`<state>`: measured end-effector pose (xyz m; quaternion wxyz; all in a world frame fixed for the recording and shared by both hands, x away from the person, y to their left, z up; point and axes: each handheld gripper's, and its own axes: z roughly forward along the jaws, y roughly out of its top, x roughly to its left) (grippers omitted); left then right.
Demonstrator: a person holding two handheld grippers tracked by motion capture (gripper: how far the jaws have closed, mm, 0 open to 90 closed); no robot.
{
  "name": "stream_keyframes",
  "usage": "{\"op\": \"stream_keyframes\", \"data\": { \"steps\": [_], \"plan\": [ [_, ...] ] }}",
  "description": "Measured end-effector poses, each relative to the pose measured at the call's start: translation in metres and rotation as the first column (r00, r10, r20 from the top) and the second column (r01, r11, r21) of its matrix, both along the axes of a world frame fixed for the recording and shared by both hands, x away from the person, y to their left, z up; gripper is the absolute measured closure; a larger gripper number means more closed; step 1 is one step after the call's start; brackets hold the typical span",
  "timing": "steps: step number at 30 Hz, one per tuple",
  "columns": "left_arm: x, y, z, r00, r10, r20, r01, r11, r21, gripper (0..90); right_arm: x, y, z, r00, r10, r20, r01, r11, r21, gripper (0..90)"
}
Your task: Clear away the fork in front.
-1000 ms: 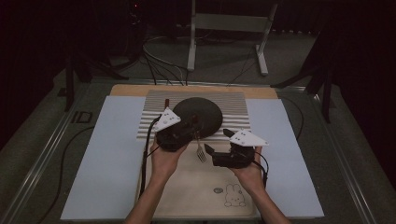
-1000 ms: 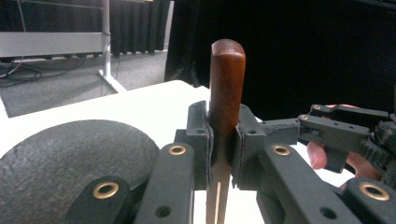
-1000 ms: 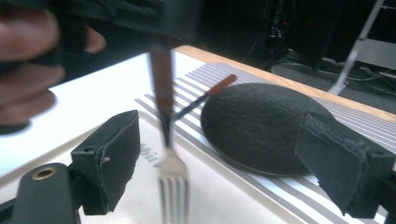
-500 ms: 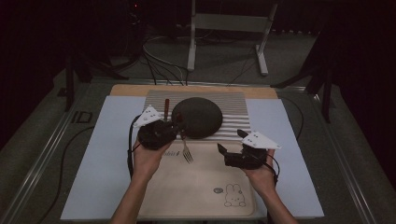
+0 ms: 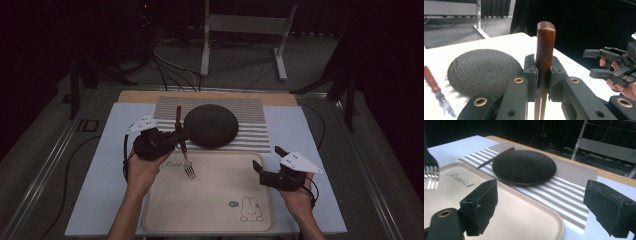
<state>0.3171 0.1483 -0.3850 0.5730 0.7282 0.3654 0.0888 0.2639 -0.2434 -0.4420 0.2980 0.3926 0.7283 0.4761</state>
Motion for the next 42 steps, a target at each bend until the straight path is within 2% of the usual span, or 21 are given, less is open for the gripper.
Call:
{"op": "stream_keyframes", "data": {
  "steps": [6, 12, 14, 19, 26, 31, 34, 40, 42],
  "plan": [
    [-0.002, 0.013, -0.004, 0.9998, -0.006, -0.020, 0.007, 0.9999, 0.009, 80.5, -0.008, -0.017, -0.009, 0.9992, -0.040, -0.004, 0.040, 0.999, 0.016, 12.1],
    [-0.006, 0.022, -0.009, 0.9988, -0.023, -0.044, 0.023, 0.9996, 0.014, 80.6, -0.014, -0.027, -0.021, 0.9971, -0.072, -0.023, 0.072, 0.997, -0.006, 12.1],
    [-0.008, 0.029, -0.013, 0.9970, -0.034, -0.070, 0.035, 0.9994, 0.007, 80.5, -0.013, -0.029, -0.021, 0.9965, -0.080, -0.025, 0.080, 0.997, -0.002, 12.1],
    [-0.011, 0.042, -0.021, 0.9940, -0.030, -0.106, 0.030, 0.9996, 0.000, 80.5, -0.012, -0.030, -0.023, 0.9960, -0.086, -0.025, 0.086, 0.996, -0.011, 12.3],
    [-0.016, 0.049, -0.027, 0.9890, -0.040, -0.143, 0.043, 0.9988, 0.023, 80.4, -0.012, -0.029, -0.024, 0.9957, -0.090, -0.019, 0.090, 0.995, -0.034, 12.4],
    [-0.021, 0.056, -0.029, 0.9837, -0.048, -0.173, 0.056, 0.9975, 0.042, 80.4, -0.012, -0.029, -0.024, 0.9957, -0.091, -0.015, 0.090, 0.995, -0.042, 12.6],
    [-0.023, 0.061, -0.030, 0.9755, -0.047, -0.215, 0.063, 0.9958, 0.066, 80.4, -0.012, -0.030, -0.025, 0.9952, -0.097, -0.014, 0.096, 0.994, -0.054, 12.9],
    [-0.024, 0.064, -0.038, 0.9653, -0.061, -0.254, 0.091, 0.9899, 0.109, 80.3, -0.012, -0.029, -0.025, 0.9952, -0.097, -0.012, 0.097, 0.994, -0.059, 13.2],
    [-0.022, 0.065, -0.043, 0.9670, -0.057, -0.248, 0.080, 0.9933, 0.084, 80.1, -0.012, -0.028, -0.026, 0.9954, -0.095, -0.012, 0.094, 0.994, -0.063, 13.2]
  ]
}}
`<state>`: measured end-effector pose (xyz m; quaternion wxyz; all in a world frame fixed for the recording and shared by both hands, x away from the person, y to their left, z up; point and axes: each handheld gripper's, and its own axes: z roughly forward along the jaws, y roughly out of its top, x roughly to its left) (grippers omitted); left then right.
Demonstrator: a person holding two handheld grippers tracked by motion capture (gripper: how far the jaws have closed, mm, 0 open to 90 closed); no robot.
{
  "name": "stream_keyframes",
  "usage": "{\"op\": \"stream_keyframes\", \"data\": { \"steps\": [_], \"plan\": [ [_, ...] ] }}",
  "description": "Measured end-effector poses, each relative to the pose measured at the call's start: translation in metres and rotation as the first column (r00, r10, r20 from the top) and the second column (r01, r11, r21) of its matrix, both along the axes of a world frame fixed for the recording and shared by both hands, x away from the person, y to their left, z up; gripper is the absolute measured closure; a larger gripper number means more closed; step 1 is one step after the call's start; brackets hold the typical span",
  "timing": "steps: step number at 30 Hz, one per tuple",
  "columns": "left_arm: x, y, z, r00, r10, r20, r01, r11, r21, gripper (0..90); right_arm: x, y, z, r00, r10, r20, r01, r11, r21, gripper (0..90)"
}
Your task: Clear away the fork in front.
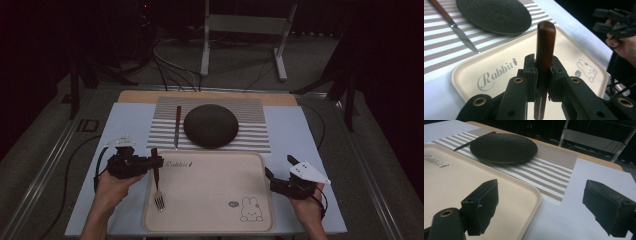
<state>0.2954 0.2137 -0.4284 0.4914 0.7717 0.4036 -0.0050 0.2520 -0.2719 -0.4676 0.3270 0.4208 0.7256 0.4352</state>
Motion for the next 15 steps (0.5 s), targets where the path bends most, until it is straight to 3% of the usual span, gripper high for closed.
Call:
{"op": "stream_keyframes", "data": {
  "steps": [5, 9, 15],
  "plan": [
    [0.009, -0.001, -0.013, 0.9990, 0.043, 0.010, -0.044, 0.9987, 0.027, 76.0, 0.000, 0.001, -0.002, 1.0000, -0.003, -0.009, 0.003, 1.000, -0.015, 13.7],
    [0.022, -0.003, -0.038, 0.9979, 0.058, -0.029, -0.056, 0.9964, 0.063, 74.6, 0.000, 0.002, -0.004, 0.9999, -0.003, -0.011, 0.003, 1.000, -0.020, 13.8],
    [0.028, 0.000, -0.059, 0.9935, 0.079, -0.082, -0.073, 0.9950, 0.068, 71.9, 0.000, 0.003, -0.004, 1.0000, 0.002, -0.008, -0.003, 1.000, -0.028, 13.8]
  ]
}}
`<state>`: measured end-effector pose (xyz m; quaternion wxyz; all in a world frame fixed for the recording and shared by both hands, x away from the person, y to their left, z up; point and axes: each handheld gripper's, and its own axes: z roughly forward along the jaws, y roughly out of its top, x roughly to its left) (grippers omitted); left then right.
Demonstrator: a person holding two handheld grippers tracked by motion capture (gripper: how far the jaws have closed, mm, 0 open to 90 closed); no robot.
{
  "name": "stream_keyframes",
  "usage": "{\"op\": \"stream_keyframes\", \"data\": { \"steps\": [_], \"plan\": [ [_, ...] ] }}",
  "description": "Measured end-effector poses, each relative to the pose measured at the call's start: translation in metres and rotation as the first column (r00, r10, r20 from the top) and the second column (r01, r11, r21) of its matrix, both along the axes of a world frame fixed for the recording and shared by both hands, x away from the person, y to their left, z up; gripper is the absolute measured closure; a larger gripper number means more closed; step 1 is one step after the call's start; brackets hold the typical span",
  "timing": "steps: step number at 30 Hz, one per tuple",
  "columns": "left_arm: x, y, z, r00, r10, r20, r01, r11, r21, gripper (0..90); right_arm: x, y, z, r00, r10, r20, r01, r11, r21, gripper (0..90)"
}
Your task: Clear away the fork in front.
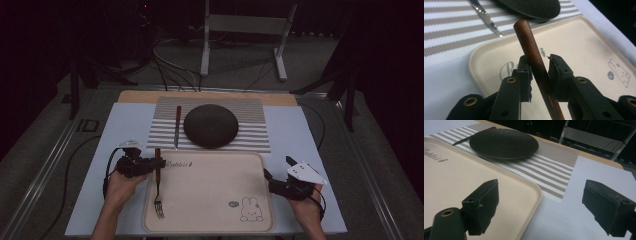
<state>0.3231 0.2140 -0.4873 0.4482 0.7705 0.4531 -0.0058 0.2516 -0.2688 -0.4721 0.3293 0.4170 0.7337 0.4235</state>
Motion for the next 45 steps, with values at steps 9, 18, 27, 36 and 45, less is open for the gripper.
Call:
{"op": "stream_keyframes", "data": {
  "steps": [9, 18, 27, 36, 45],
  "plan": [
    [0.000, -0.003, -0.011, 0.9996, 0.014, -0.024, -0.013, 0.9987, 0.050, 69.5, 0.000, 0.000, -0.001, 1.0000, 0.003, -0.001, -0.003, 1.000, -0.002, 13.9],
    [0.000, 0.000, -0.016, 0.9979, 0.061, -0.019, -0.059, 0.9904, 0.126, 63.2, 0.000, -0.001, -0.001, 1.0000, 0.001, -0.002, -0.001, 1.000, -0.003, 13.9],
    [-0.003, 0.006, -0.009, 0.9894, 0.141, 0.034, -0.144, 0.9815, 0.126, 44.1, 0.000, -0.001, -0.001, 1.0000, 0.003, -0.002, -0.003, 1.000, 0.000, 13.9],
    [-0.017, 0.019, 0.018, 0.9333, 0.282, 0.222, -0.292, 0.9563, 0.014, 15.9, -0.001, -0.002, 0.000, 1.0000, 0.005, 0.006, -0.005, 1.000, 0.019, 13.6],
    [-0.035, 0.022, 0.040, 0.8552, 0.342, 0.389, -0.358, 0.9331, -0.034, 8.2, -0.003, -0.010, 0.003, 0.9998, 0.003, 0.018, -0.005, 0.997, 0.079, 12.8]
  ]
}}
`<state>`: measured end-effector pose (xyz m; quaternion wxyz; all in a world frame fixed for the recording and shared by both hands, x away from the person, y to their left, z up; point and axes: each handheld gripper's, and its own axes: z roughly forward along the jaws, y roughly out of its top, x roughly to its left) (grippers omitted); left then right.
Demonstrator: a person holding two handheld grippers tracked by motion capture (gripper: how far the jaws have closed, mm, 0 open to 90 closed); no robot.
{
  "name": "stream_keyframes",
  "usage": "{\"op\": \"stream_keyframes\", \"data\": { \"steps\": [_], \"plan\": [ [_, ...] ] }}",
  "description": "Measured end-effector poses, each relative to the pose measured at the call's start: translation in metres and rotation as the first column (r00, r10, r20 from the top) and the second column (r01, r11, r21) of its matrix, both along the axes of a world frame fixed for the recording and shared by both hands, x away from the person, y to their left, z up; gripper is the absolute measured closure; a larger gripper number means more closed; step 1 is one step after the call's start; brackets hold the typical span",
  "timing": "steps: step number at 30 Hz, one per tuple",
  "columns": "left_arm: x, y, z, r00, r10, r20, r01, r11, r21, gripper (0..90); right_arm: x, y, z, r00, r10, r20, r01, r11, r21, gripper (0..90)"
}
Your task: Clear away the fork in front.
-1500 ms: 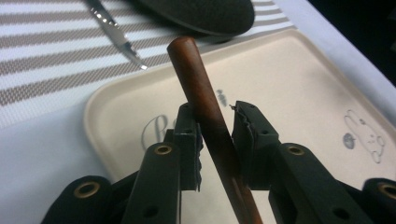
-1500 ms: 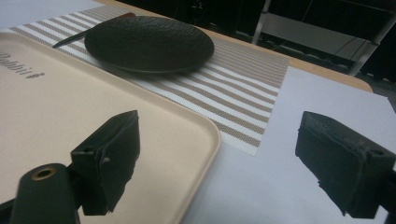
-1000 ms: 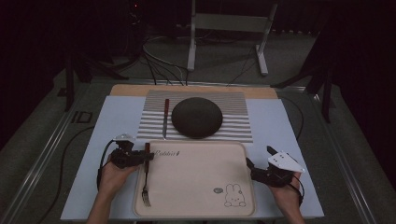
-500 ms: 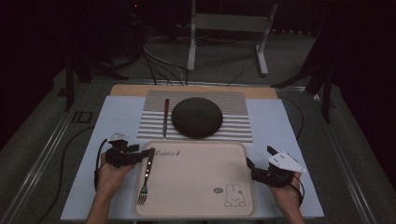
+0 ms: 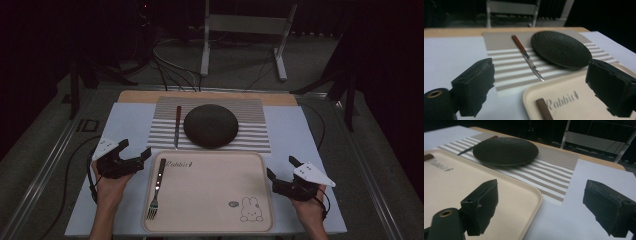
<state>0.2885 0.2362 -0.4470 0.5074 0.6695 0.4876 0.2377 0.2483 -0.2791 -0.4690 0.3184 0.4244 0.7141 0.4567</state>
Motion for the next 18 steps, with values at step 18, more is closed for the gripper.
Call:
{"op": "stream_keyframes", "data": {
  "steps": [18],
  "plan": [
    [-0.018, 0.023, 0.013, 0.9870, 0.098, 0.127, -0.100, 0.9949, 0.013, 0.1, -0.003, -0.021, 0.001, 0.9994, -0.020, 0.029, 0.019, 0.999, 0.036, 11.2]
  ]
}}
